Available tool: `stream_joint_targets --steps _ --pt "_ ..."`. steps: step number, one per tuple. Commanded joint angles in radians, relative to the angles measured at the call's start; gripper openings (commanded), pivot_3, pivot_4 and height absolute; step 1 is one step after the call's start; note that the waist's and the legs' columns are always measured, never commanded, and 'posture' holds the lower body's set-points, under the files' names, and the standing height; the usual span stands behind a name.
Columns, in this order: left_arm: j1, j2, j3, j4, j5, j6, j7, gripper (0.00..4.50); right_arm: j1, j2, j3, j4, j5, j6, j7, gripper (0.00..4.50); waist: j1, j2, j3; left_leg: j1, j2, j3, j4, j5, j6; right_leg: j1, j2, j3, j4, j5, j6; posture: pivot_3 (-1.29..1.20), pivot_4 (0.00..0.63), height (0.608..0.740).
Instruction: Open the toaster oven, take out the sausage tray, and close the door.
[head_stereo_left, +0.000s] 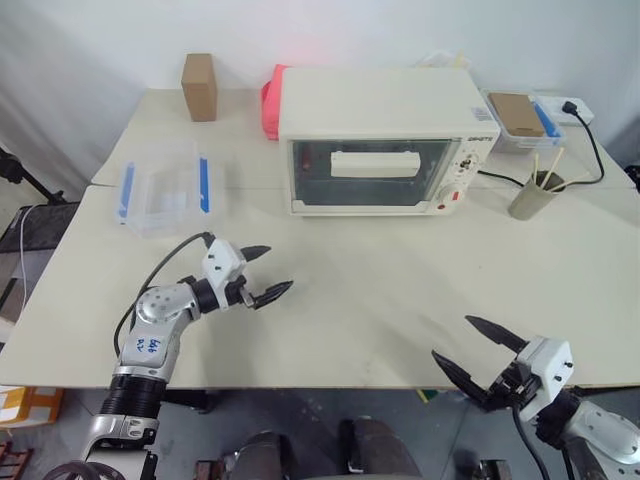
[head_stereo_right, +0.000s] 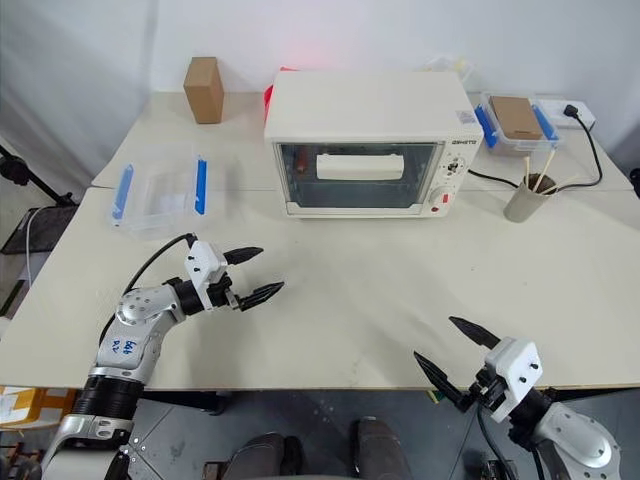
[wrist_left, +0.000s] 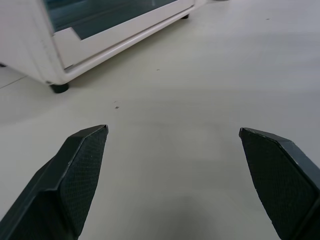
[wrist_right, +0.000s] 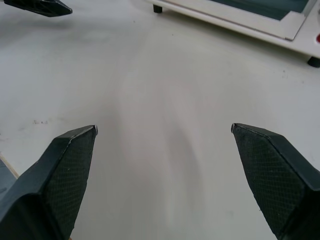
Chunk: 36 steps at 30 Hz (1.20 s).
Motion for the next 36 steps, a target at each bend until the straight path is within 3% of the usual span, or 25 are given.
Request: stream_joint_targets --steps 1,6,10,18,29,34,36 --pt "0.003 0.015 0.026 -0.039 -0.028 -0.011 -0.016 4.45 -0.072 0.006 -0.002 0.004 0.041 0.008 -0.006 4.5 0.001 0.0 0.0 0.0 0.0 0.0 0.0 0.0 0.0 0.0 0.0 0.0 0.0 0.0 0.0 0.0 0.15 0.74" --pt "0.034 0.071 0.09 -0.117 -0.171 0.079 -0.131 4.45 -0.279 -0.006 0.023 0.028 0.146 0.168 -0.027 4.5 -0.005 -0.001 0.0 0.0 0.001 0.0 0.002 0.002 -0.003 0.0 0.0 0.001 0.002 0.0 0.0 0.0 0.15 0.74" --pt "0.097 0.136 0.187 -0.258 -0.323 0.223 -0.154 4.45 -0.688 -0.003 0.065 0.234 0.154 0.288 -0.054 4.5 -0.021 0.0 0.002 -0.001 0.001 0.0 0.002 0.002 -0.004 -0.001 0.0 0.0 0.002 -0.001 -0.001 0.0 0.15 0.74" --pt "0.16 0.129 0.206 -0.372 -0.39 0.322 -0.111 4.45 -1.019 0.063 0.13 0.501 0.093 0.305 -0.043 4.5 -0.001 0.003 0.003 -0.006 0.002 -0.003 0.003 0.002 -0.003 -0.004 0.001 -0.003 0.001 -0.001 -0.002 0.0 0.15 0.74" --pt "0.174 0.105 0.199 -0.393 -0.379 0.321 -0.064 4.45 -1.096 0.134 0.149 0.527 0.064 0.246 0.006 4.5 -0.012 0.004 0.004 -0.014 0.002 -0.003 0.01 0.001 0.0 -0.007 0.0 -0.004 0.002 0.0 0.0 0.0 0.15 0.74" --pt "0.115 0.095 0.236 -0.335 -0.412 0.357 -0.029 4.45 -0.941 0.071 0.202 0.437 -0.017 0.034 0.18 4.5 -0.01 0.005 0.005 -0.015 0.003 -0.004 0.01 0.001 0.0 -0.008 0.001 -0.005 0.002 0.0 0.0 0.0 0.15 0.74" --pt "0.074 0.099 0.251 -0.297 -0.414 0.353 -0.032 4.08 -0.912 0.049 0.211 0.445 -0.046 -0.01 0.201 4.5 -0.012 0.005 0.005 -0.016 0.003 -0.003 0.009 0.0 0.0 -0.008 0.001 -0.005 0.002 0.0 0.0 0.0 0.15 0.74"
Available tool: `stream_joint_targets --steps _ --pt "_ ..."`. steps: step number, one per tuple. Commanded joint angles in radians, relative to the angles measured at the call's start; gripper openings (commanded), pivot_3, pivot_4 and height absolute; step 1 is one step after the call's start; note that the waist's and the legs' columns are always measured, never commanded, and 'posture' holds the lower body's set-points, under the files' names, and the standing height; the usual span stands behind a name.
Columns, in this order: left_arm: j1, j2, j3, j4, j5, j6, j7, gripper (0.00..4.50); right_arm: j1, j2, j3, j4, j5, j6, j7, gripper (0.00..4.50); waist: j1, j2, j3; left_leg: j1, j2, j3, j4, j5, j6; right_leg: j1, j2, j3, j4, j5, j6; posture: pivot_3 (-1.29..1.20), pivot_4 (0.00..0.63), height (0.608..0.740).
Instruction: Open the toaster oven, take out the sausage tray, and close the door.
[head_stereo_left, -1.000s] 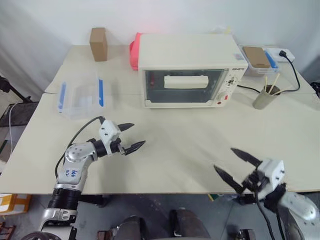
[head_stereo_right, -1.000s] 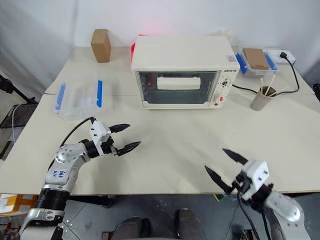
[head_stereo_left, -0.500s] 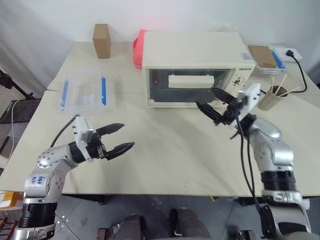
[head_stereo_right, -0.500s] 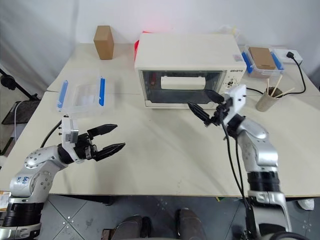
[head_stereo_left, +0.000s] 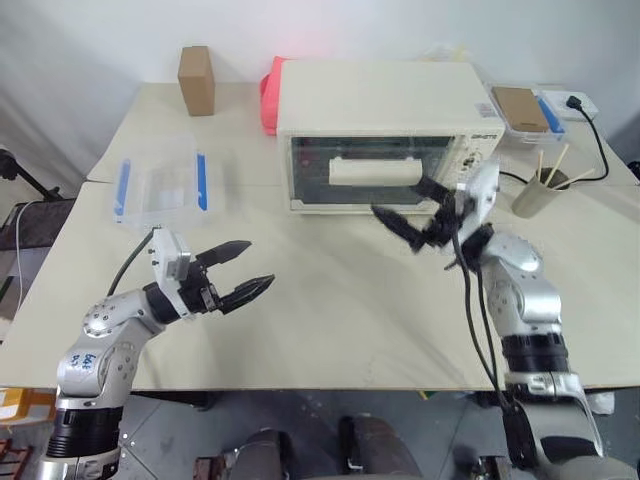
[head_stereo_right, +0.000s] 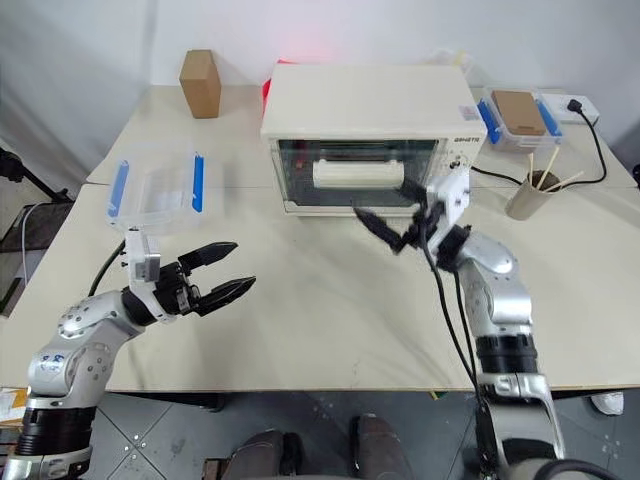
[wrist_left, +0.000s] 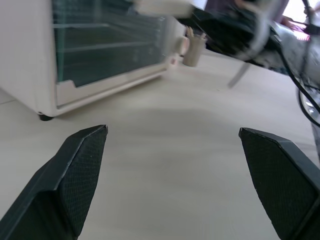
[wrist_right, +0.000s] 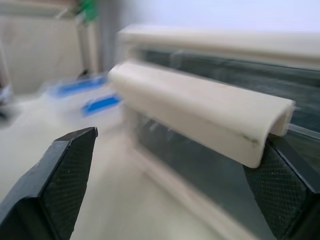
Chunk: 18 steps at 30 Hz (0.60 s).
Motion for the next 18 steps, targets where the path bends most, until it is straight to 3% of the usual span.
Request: stream_joint_targets --steps 1,8,9,10,14,18 --pt "-0.071 0.013 0.047 0.035 -0.035 0.001 -0.004 3.91 0.013 -0.03 0.019 -0.05 -0.038 -0.112 0.062 4.5 -0.006 0.0 0.0 0.0 0.0 0.0 0.001 0.0 0.0 0.0 0.0 0.0 0.0 0.0 0.0 0.0 0.15 0.74" --pt "-0.274 0.007 0.032 0.214 -0.02 0.006 -0.036 1.72 0.023 -0.057 0.025 0.0 -0.093 -0.231 0.094 4.5 -0.004 0.0 0.0 0.001 0.0 0.0 0.004 0.001 -0.001 0.0 0.001 0.0 0.001 0.0 0.001 0.0 0.15 0.74" --pt "-0.306 0.001 0.019 0.248 -0.001 -0.009 -0.04 1.6 0.021 -0.059 0.027 0.012 -0.1 -0.246 0.099 4.5 -0.004 0.0 0.0 0.001 0.0 0.0 0.004 0.001 -0.001 0.0 0.001 0.0 0.001 0.0 0.001 0.0 0.15 0.74" --pt "-0.352 -0.016 0.005 0.296 0.019 -0.03 -0.037 1.13 0.019 -0.061 0.028 0.025 -0.108 -0.264 0.103 4.5 -0.002 0.0 0.0 0.0 0.0 0.0 0.004 0.001 -0.001 0.0 0.001 0.0 0.002 0.0 0.001 0.0 0.15 0.74" --pt "-0.513 -0.093 -0.042 0.465 0.099 -0.11 -0.002 0.01 0.008 -0.065 0.032 0.064 -0.122 -0.307 0.114 4.5 0.009 0.0 0.0 -0.001 0.0 0.001 0.006 0.0 0.0 0.0 0.001 0.0 0.001 0.0 0.001 0.0 0.15 0.74" --pt "-0.624 -0.167 -0.084 0.623 0.18 -0.204 0.01 0.01 -0.008 -0.064 0.036 0.1 -0.129 -0.335 0.116 4.5 0.008 0.0 0.0 0.0 0.0 0.002 0.007 0.0 0.0 0.0 0.001 0.001 0.002 0.001 0.001 0.0 0.15 0.74"
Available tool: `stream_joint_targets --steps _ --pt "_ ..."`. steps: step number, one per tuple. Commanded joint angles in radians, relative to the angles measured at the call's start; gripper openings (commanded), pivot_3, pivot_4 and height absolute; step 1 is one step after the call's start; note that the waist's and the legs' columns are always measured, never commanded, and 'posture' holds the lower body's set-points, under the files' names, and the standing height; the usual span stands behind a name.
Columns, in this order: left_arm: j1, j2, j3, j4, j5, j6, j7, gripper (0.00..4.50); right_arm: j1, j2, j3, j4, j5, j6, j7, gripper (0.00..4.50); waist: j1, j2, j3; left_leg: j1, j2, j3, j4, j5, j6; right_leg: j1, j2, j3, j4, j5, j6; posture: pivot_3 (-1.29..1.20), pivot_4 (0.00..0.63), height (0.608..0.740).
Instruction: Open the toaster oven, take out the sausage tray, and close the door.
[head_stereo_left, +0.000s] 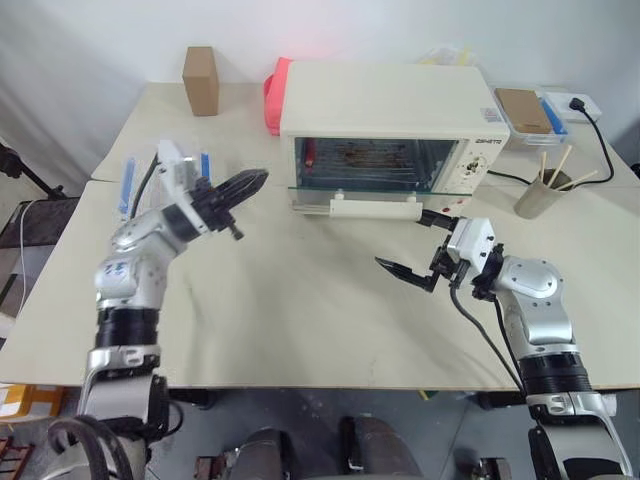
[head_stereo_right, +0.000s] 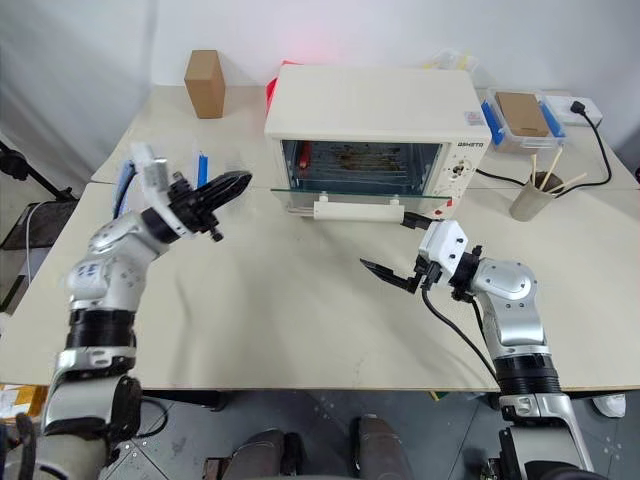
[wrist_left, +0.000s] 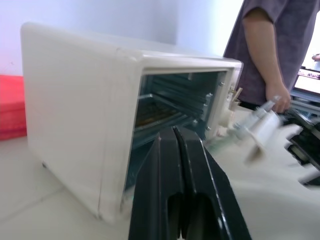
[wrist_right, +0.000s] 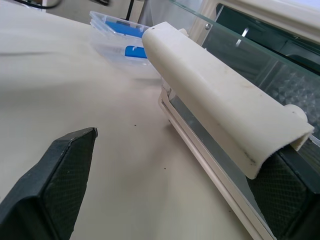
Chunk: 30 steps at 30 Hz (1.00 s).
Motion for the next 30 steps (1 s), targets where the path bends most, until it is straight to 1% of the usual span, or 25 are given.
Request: stream_joint_targets --steps 1,3,7,11,13,14,16,17,20,23,25,27,30 --pt "-0.082 -0.051 -0.029 0.113 0.066 -0.097 0.008 0.01 -0.026 -0.004 0.002 0.007 0.003 -0.05 0.011 4.5 -0.001 0.0 0.0 0.0 0.0 0.0 0.0 0.0 0.0 0.0 0.0 0.0 0.0 0.0 0.0 0.0 0.15 0.74" --pt "-0.133 -0.097 -0.052 0.2 0.097 -0.138 -0.003 0.01 -0.031 -0.004 0.001 0.021 0.0 -0.063 0.004 4.5 0.001 0.0 0.0 0.0 0.0 0.0 0.0 0.0 0.0 0.0 0.0 0.0 0.0 0.0 0.0 0.0 0.15 0.74" --pt "-0.193 -0.143 -0.081 0.351 0.168 -0.233 -0.011 0.01 -0.005 -0.013 -0.009 0.011 0.002 -0.073 -0.008 4.5 0.002 0.0 0.0 0.0 0.0 0.001 0.001 0.0 0.0 0.0 0.001 0.0 0.0 0.0 0.0 0.0 0.15 0.74" --pt "-0.194 -0.15 -0.084 0.391 0.18 -0.261 -0.067 0.01 0.067 -0.037 -0.037 -0.042 0.008 -0.058 -0.038 4.5 0.003 0.0 0.0 0.0 0.0 0.0 0.001 0.0 0.0 0.0 0.0 0.0 0.001 0.0 0.0 0.0 0.15 0.74" --pt "-0.188 -0.148 -0.086 0.396 0.184 -0.265 -0.094 0.01 0.127 -0.052 -0.063 -0.088 0.015 -0.042 -0.067 4.5 0.004 0.0 0.0 0.0 0.0 0.0 0.001 0.0 0.0 0.0 0.0 0.0 0.001 0.0 0.0 0.0 0.15 0.74" --pt "-0.183 -0.145 -0.09 0.396 0.189 -0.27 -0.112 0.01 0.165 -0.059 -0.08 -0.115 0.02 -0.034 -0.084 4.5 0.005 0.0 0.0 0.0 0.0 0.0 0.001 0.0 0.0 0.0 0.0 0.0 0.001 0.0 0.0 0.0 0.15 0.74" --pt "-0.17 -0.141 -0.09 0.395 0.19 -0.267 -0.137 0.01 0.296 -0.079 -0.135 -0.204 0.03 -0.01 -0.127 4.5 0.01 0.0 0.0 0.0 0.0 0.0 0.001 0.0 0.0 0.0 0.0 0.0 0.001 0.0 0.0 0.0 0.15 0.74" --pt "-0.16 -0.137 -0.095 0.398 0.195 -0.274 -0.157 0.01 0.394 -0.085 -0.177 -0.263 0.036 0.004 -0.15 4.5 0.014 0.0 0.0 -0.001 0.0 0.0 0.001 0.0 0.0 0.0 0.0 0.0 0.001 0.0 0.0 0.0 0.15 0.74" --pt "-0.132 -0.131 -0.115 0.396 0.216 -0.299 -0.198 0.01 0.598 -0.086 -0.267 -0.384 0.052 0.038 -0.207 4.5 0.028 0.0 0.0 0.001 0.0 0.0 0.0 0.0 0.0 0.0 0.001 -0.001 0.0 0.0 0.0 0.0 0.15 0.74" --pt "-0.109 -0.132 -0.136 0.385 0.241 -0.322 -0.218 0.01 0.712 -0.08 -0.33 -0.464 0.07 0.072 -0.261 4.5 0.023 0.0 0.0 0.001 0.0 0.002 0.001 -0.001 0.0 0.001 0.0 0.002 -0.002 0.0 0.0 0.0 0.15 0.74" --pt "-0.091 -0.136 -0.148 0.376 0.258 -0.338 -0.22 0.01 0.743 -0.077 -0.368 -0.52 0.092 0.113 -0.306 4.5 0.019 -0.001 0.0 0.003 -0.001 0.003 0.002 0.0 0.0 0.001 0.001 0.004 0.0 0.001 0.001 0.0 0.15 0.74" --pt "-0.075 -0.139 -0.158 0.368 0.271 -0.35 -0.214 0.01 0.747 -0.08 -0.38 -0.554 0.104 0.142 -0.331 4.5 0.01 -0.001 0.001 0.007 -0.001 0.004 0.002 0.0 -0.001 0.004 0.001 0.005 0.0 0.001 0.001 0.0 0.15 0.74" --pt "-0.03 -0.146 -0.175 0.346 0.297 -0.368 -0.194 0.01 0.684 -0.106 -0.36 -0.599 0.111 0.206 -0.356 4.5 0.002 -0.001 0.0 0.011 -0.001 0.004 -0.001 0.0 -0.001 0.008 0.001 0.005 0.0 0.001 0.001 0.0 0.15 0.74"
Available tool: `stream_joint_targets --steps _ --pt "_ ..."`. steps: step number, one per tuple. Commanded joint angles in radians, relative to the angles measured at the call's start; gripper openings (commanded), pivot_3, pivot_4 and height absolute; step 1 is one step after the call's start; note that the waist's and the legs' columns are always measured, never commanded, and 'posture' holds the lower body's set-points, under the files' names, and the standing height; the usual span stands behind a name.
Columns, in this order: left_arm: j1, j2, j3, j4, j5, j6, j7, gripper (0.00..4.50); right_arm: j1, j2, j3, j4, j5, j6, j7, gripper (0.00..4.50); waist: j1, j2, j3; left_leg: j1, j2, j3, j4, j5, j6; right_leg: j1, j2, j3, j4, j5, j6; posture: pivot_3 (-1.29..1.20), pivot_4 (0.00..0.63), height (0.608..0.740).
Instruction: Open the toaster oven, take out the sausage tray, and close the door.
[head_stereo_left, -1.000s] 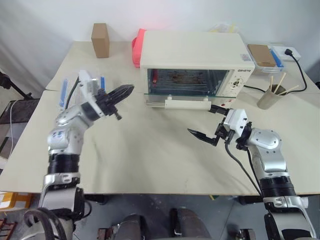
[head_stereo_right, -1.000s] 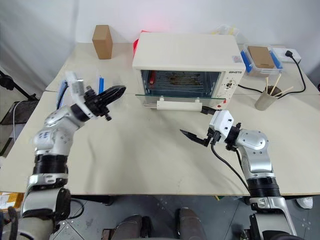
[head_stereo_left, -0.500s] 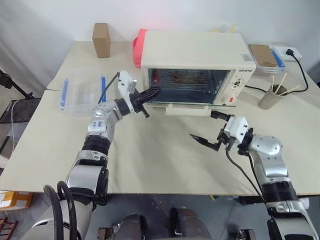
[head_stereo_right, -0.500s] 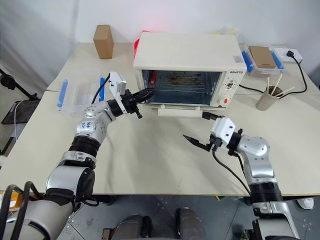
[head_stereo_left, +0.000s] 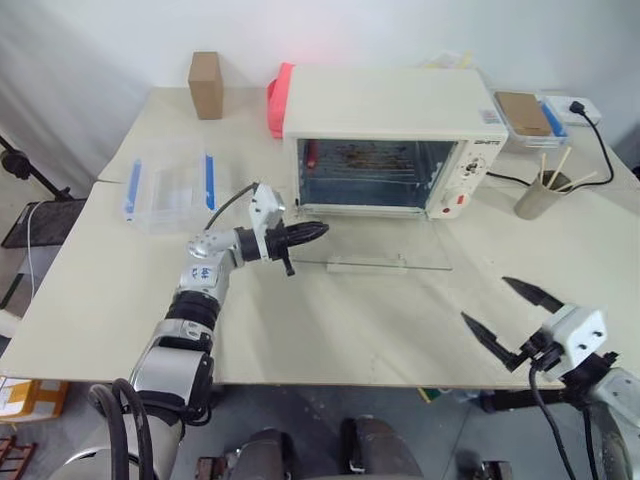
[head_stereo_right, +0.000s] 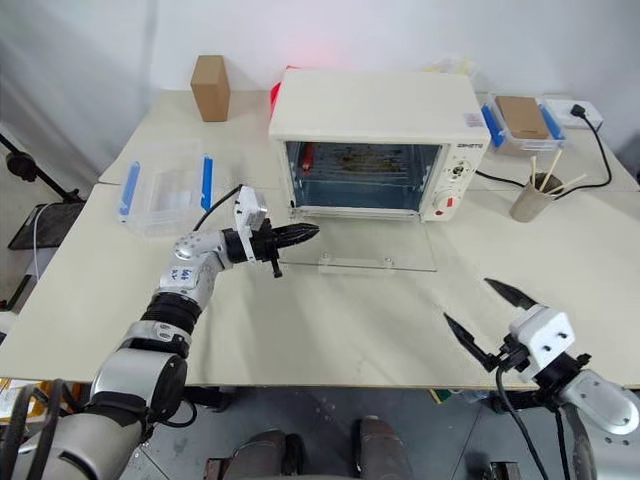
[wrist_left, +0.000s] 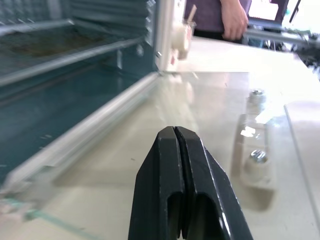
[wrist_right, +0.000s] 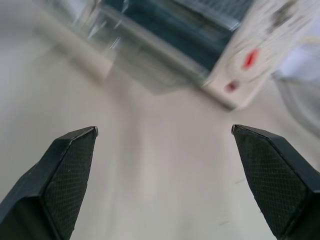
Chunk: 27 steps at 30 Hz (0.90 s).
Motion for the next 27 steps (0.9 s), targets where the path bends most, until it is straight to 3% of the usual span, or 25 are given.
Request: stream_joint_targets --steps 1,9,14,23,25,27 --pt "0.039 -0.009 -0.018 -0.057 0.024 -0.034 0.019 0.01 -0.081 -0.035 0.007 -0.073 0.016 0.072 -0.041 4.5 -0.002 0.0 0.0 0.0 0.0 0.0 0.0 0.0 0.0 0.0 0.0 0.0 0.0 0.0 0.0 0.0 0.15 0.74" --pt "0.162 0.009 -0.014 -0.213 0.004 0.033 0.042 0.01 -0.377 -0.044 0.194 -0.017 -0.122 0.158 -0.09 4.5 0.002 0.0 0.0 -0.001 0.001 0.001 0.0 0.0 0.0 -0.002 0.0 0.001 0.001 0.0 0.0 0.0 0.15 0.74" --pt "0.314 0.043 0.066 -0.472 -0.083 0.137 0.118 1.46 -0.781 0.075 0.461 0.276 -0.374 0.079 -0.15 4.5 -0.034 0.0 0.0 0.001 0.001 0.005 0.001 0.0 0.001 -0.003 0.0 0.004 0.003 0.0 0.0 0.0 0.15 0.74" --pt "0.543 0.102 0.151 -0.869 -0.202 0.296 0.224 4.03 -1.161 0.185 0.635 0.89 -0.625 -0.094 -0.304 4.5 -0.026 0.0 0.0 -0.003 0.001 0.001 0.0 0.0 0.0 -0.006 -0.002 0.001 0.007 -0.001 -0.002 0.0 0.15 0.74" --pt "0.577 0.107 0.171 -0.926 -0.216 0.314 0.258 4.43 -1.234 0.203 0.671 1.0 -0.689 -0.159 -0.376 4.5 -0.03 0.0 0.0 -0.005 0.0 0.001 0.001 0.0 0.001 -0.006 -0.002 0.001 0.005 -0.001 -0.001 0.0 0.15 0.74" --pt "0.596 0.106 0.185 -0.96 -0.232 0.337 0.291 4.43 -1.293 0.216 0.697 1.093 -0.738 -0.199 -0.437 4.5 -0.032 0.0 0.0 -0.006 0.001 0.001 0.001 0.0 0.001 -0.006 -0.002 0.001 0.004 -0.001 -0.001 0.0 0.15 0.74"
